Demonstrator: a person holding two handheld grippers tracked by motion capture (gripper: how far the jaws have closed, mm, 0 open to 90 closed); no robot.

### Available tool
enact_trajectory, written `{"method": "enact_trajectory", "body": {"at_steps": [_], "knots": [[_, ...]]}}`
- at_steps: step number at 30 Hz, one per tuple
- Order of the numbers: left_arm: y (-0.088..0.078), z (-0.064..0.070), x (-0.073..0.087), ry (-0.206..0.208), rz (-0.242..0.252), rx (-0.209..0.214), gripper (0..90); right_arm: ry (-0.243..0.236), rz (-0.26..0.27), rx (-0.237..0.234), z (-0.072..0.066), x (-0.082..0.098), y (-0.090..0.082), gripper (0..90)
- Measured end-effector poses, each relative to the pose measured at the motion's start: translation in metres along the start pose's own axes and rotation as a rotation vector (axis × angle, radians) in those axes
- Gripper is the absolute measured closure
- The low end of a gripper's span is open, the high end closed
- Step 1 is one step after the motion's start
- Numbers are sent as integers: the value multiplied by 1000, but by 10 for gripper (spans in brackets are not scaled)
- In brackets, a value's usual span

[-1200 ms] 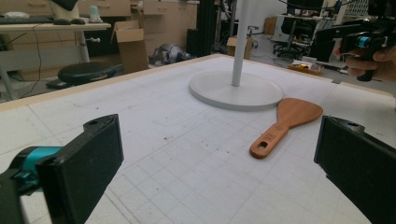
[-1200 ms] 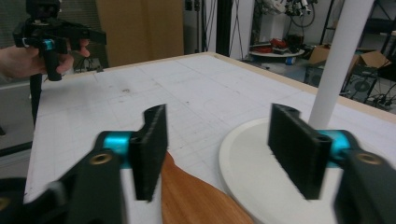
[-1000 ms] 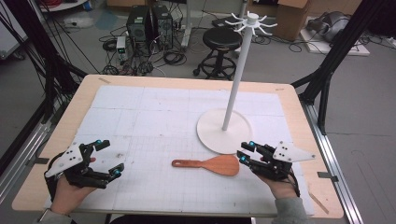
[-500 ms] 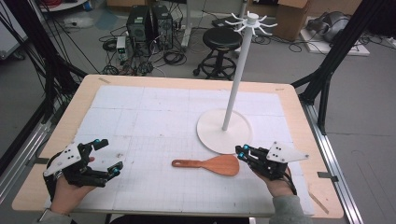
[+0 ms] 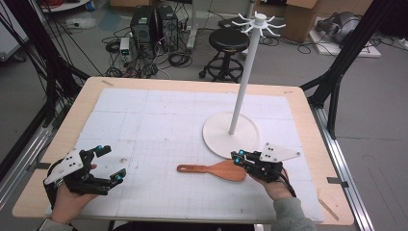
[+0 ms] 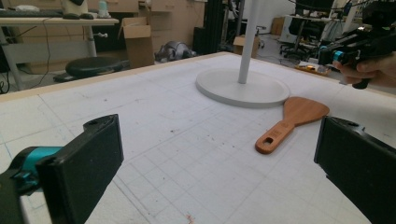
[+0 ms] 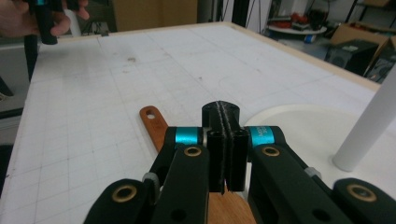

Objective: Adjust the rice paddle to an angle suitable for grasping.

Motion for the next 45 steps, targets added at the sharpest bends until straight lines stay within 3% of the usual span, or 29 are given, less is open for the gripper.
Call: {"method": "enact_trajectory", "body": {"at_steps": [10, 14, 23, 31, 45], "knots": [[-4, 0, 1, 0, -4, -8, 17, 70, -14, -50, 6, 3, 9, 889], [-4, 0, 2, -1, -8, -8, 17, 92, -47, -71, 8, 9, 15, 888], [-4, 0, 4, -1, -14, -11, 17, 83, -118, -101, 7, 18, 32, 888], [-4, 0, 6, -4, -22, -13, 17, 82, -215, -124, 7, 31, 51, 888], [-5, 0, 9, -2, -37, -16, 17, 90, -307, -109, 18, 45, 67, 889]]}}
Point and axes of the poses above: each handheld gripper's, and its own axes: y roughly forward along the jaws, x roughly out of its underside, z roughly to its right, the point moved 9 cm from there along y, roughly forward along the jaws, and after that the axes turned 2 degrees about -x, right-handed, at the moved point
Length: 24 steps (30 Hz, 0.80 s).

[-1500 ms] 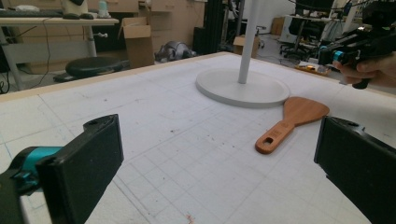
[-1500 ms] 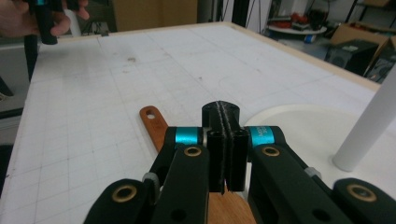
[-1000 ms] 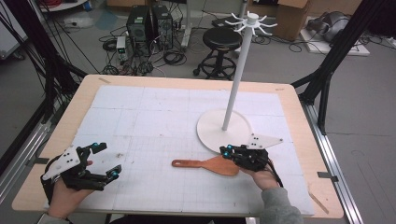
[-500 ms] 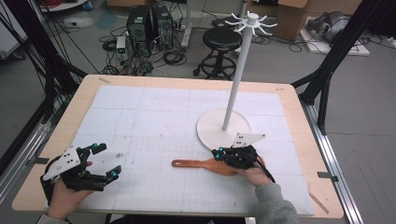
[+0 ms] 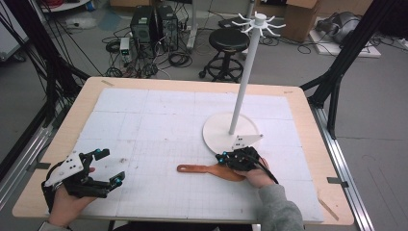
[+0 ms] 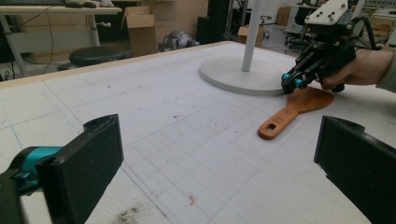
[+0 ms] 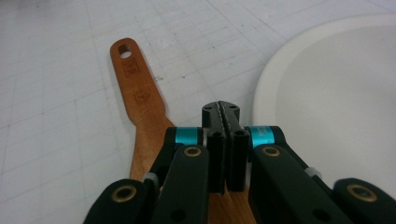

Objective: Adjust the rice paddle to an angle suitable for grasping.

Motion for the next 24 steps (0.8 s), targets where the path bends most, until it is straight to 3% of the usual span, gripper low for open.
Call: {"method": "enact_trajectory", "body": {"at_steps": [14, 24], "knots": [[1, 0, 3, -3, -17, 0, 17, -27, -64, 38, 4, 5, 6, 889], [1, 0, 5, -2, -23, 1, 17, -33, -85, 21, -1, 8, 3, 890]]}}
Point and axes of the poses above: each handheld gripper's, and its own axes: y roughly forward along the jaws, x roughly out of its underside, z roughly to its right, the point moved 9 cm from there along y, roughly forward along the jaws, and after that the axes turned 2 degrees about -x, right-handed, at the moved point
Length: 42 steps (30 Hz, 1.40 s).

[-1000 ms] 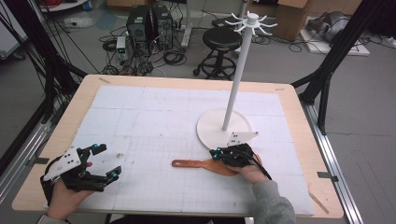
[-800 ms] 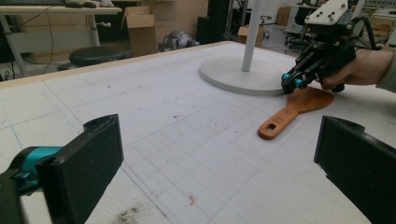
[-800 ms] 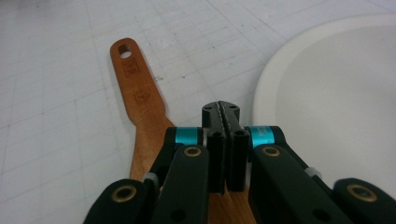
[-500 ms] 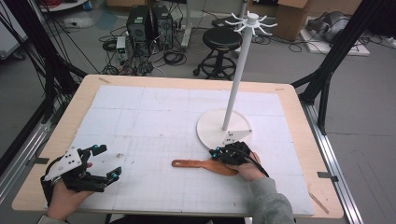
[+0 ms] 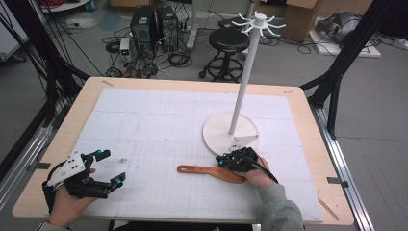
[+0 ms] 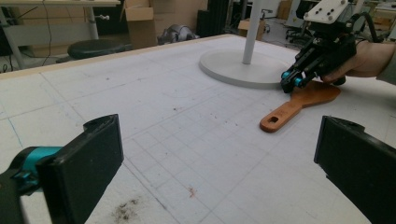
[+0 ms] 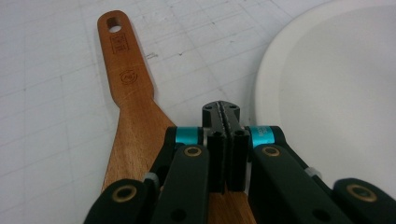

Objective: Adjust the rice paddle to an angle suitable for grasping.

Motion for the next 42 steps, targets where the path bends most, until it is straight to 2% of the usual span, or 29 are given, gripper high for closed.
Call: {"method": "enact_trajectory", "body": {"at_steps": [9, 16, 25, 29, 42], "knots": [[2, 0, 1, 2, -7, 5, 18, -1, -23, -25, -8, 3, -3, 890], [1, 0, 1, -4, -6, 4, 17, -7, -32, -42, -18, 7, -6, 890], [1, 0, 1, -7, -5, 3, 17, -37, -71, -55, -32, 9, -10, 890], [1, 0, 1, -7, -9, -1, 17, -33, -83, -70, -37, 11, -11, 890], [1, 0, 2, -5, -13, 0, 17, -23, -92, -66, -46, 13, -12, 891]]}}
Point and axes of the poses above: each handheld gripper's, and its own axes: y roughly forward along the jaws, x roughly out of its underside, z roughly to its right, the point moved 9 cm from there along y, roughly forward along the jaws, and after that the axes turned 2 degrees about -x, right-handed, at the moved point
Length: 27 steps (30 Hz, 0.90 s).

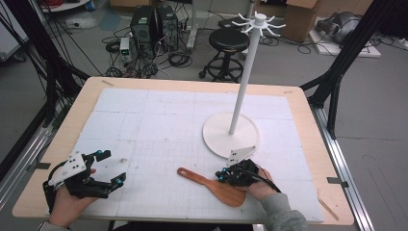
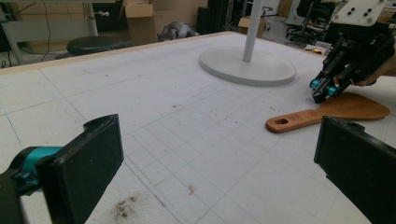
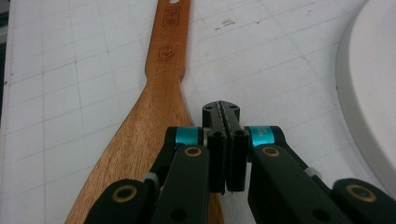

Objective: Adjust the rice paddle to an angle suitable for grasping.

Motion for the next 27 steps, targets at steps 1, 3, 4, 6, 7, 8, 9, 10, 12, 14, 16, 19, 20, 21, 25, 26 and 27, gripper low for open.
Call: {"method": "enact_trajectory", "body": {"at_steps": [1, 3, 4, 6, 7, 8, 9, 10, 12, 14, 16, 19, 20, 21, 25, 26, 27], "knots": [[0, 0, 0, -1, -1, -1, 17, 6, 3, -4, -1, 0, 0, 891], [0, 0, 0, -1, 0, 1, 17, 1, 1, -4, -4, 1, 0, 891], [0, 0, 0, -1, 1, 0, 17, -6, -3, -1, -5, 1, -1, 891], [0, 0, 0, 0, -1, 1, 17, -8, -4, 0, -5, 1, 0, 889], [1, 1, 0, -2, 1, 1, 18, -12, -5, 4, -5, -1, -1, 857], [1, 1, 0, -2, 2, 3, 17, -10, 2, 5, -5, -2, -2, 835], [1, 1, 0, -2, 3, 3, 17, -13, 22, 7, -5, -5, -3, 810], [1, 1, 0, -2, 3, 3, 17, -13, 22, 7, -5, -5, -3, 810], [2, 0, 0, -4, -1, 2, 17, -6, 83, 12, -7, -17, -9, 714], [1, 0, 1, -3, -3, 3, 17, -4, 105, 17, -9, -22, -10, 634], [1, 0, 0, -2, -1, 3, 17, -11, 114, 27, -11, -25, -10, 521], [1, 0, 0, -5, 3, 1, 18, -1, 123, 37, -12, -29, -11, 417], [0, -1, 0, -5, 1, 1, 17, 13, 139, 47, -12, -33, -11, 341], [0, -1, 0, -4, -1, 1, 17, 7, 146, 51, -12, -34, -11, 331], [1, -2, 1, -5, -1, 0, 17, -16, 146, 34, -18, -37, -12, 276], [1, -1, 1, -5, -4, 2, 17, -20, 148, 37, -18, -39, -12, 251], [1, -1, 1, -6, -4, 4, 17, -19, 146, 50, -18, -39, -11, 206]]}}
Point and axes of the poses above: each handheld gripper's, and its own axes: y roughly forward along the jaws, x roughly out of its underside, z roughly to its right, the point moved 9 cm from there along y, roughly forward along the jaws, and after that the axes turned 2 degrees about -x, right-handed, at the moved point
